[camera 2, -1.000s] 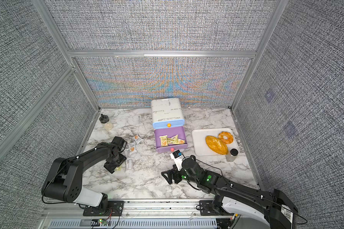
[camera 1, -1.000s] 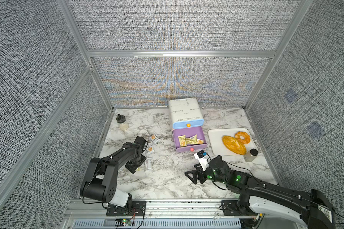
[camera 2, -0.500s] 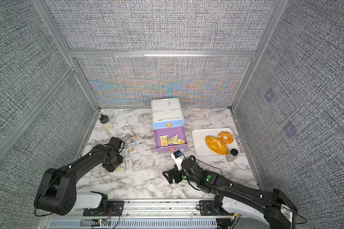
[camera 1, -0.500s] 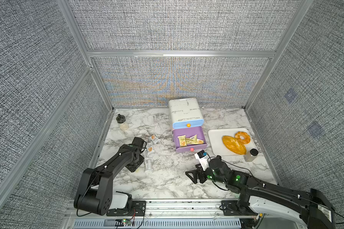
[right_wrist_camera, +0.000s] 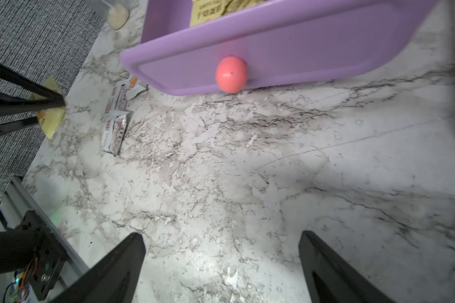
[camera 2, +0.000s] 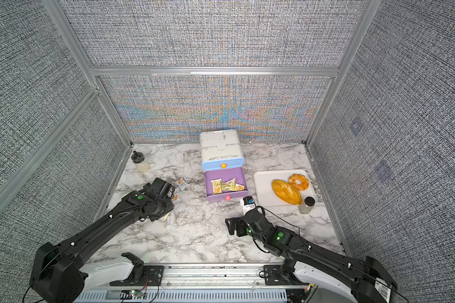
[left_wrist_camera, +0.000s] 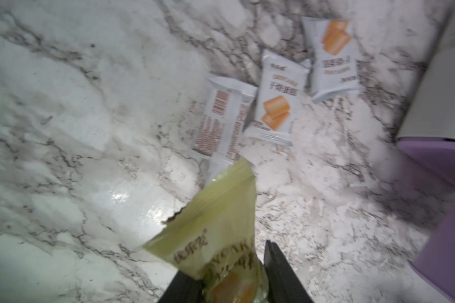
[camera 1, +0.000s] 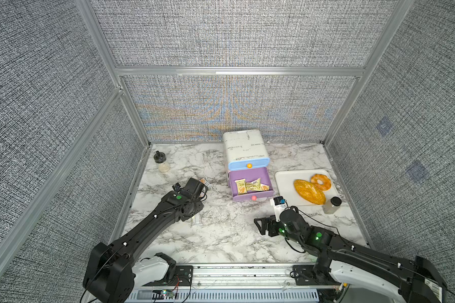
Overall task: Place the cookies into the drawer by color
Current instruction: Pick up the cookie at the center of the board, then place the cookie in the drawer.
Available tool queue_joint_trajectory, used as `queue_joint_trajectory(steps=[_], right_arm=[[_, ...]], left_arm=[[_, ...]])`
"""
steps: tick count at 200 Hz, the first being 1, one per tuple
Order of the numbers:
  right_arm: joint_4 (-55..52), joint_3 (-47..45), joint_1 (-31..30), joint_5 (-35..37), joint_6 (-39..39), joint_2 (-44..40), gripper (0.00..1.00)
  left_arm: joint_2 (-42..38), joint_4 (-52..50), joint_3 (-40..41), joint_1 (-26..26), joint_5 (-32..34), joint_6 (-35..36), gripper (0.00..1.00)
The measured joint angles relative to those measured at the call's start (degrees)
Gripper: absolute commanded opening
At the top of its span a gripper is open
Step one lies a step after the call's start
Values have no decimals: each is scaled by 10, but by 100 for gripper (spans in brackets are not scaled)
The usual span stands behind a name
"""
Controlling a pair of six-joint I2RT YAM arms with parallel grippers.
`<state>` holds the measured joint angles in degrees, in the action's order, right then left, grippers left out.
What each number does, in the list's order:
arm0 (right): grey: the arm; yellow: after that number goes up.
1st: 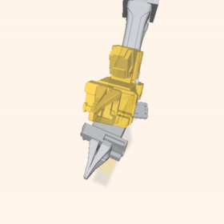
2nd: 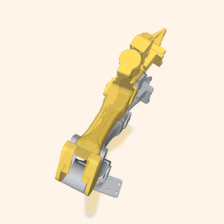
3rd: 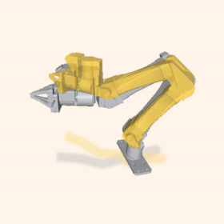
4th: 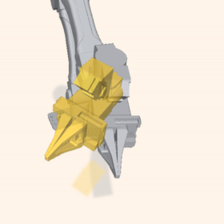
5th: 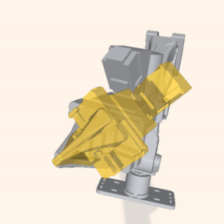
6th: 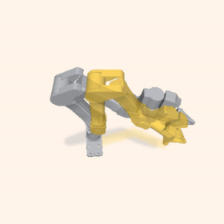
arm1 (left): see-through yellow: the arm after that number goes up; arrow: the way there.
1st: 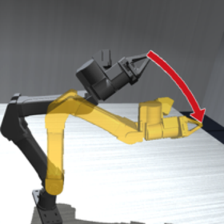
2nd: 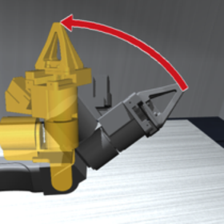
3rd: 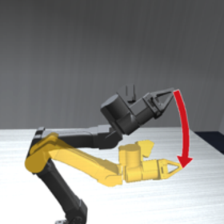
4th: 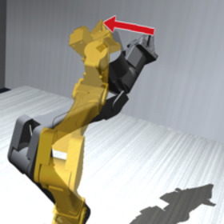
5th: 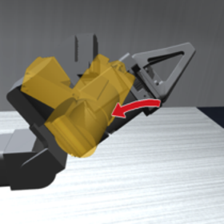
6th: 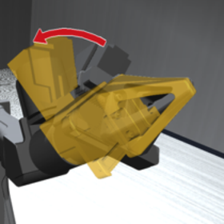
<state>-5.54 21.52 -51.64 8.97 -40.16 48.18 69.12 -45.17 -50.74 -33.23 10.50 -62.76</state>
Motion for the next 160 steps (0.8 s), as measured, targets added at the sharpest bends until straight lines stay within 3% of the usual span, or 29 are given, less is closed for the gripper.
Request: queue_joint_trajectory(steps=[91,160], right_arm=[[-42,-38,95,-25,-27,-98,97],[-58,-40,127,-47,-20,-115,98]], left_arm=[[162,-6,-242,-174,58,65,31],[319,-2,-432,-219,57,161,29]])
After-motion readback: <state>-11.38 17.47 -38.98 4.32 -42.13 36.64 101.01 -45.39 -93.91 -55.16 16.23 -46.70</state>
